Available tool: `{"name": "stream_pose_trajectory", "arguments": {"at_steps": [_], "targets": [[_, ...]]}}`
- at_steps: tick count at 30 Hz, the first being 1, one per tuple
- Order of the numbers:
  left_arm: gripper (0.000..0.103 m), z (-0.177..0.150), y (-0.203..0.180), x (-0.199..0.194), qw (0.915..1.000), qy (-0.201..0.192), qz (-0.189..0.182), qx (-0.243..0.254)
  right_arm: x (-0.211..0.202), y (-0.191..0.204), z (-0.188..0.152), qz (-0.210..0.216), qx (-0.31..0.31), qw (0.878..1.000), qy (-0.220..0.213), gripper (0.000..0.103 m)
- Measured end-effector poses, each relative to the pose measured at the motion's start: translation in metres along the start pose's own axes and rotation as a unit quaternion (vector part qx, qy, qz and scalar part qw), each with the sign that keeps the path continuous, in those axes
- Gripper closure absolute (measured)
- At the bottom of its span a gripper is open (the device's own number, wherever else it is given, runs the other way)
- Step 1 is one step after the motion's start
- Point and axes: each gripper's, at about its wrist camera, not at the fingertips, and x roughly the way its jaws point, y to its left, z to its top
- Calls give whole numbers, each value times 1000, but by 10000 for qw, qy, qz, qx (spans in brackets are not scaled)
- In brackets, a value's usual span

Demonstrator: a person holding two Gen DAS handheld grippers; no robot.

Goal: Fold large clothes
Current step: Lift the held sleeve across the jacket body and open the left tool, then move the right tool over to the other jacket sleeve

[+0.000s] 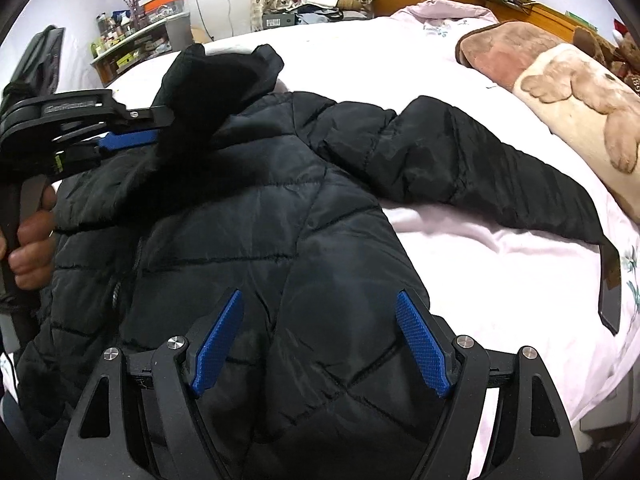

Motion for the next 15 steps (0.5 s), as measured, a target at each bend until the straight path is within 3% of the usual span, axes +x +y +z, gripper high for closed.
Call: {"name": "stream_pose_trajectory", "arguments": {"at_steps": [1,4,8,10,12,13,15], "targets": [[42,2,4,-11,9999,-89,-49,-25,0,2,3,30,-4,10000,-43,25],[40,8,28,-47,9990,-455,-2,-23,4,15,16,165,-103,9996,-192,25],[41,22,88,-88,9902,-963,1016,-5,15,38,40,422,-318,9979,-371,25],[43,26,125,-95,9836,-936,1529,-205,28,53,58,472,-510,9967,-431,37],[52,24,165,-94,9773,-844,1880,-499,47,64,76,519,-588,9959,-450,48],[59,21,181,-90,9751,-731,1994,-642,59,68,85,511,-621,9959,-407,54],[62,10,202,-79,9741,-546,2046,-788,86,72,101,451,-671,9964,-271,62]]}}
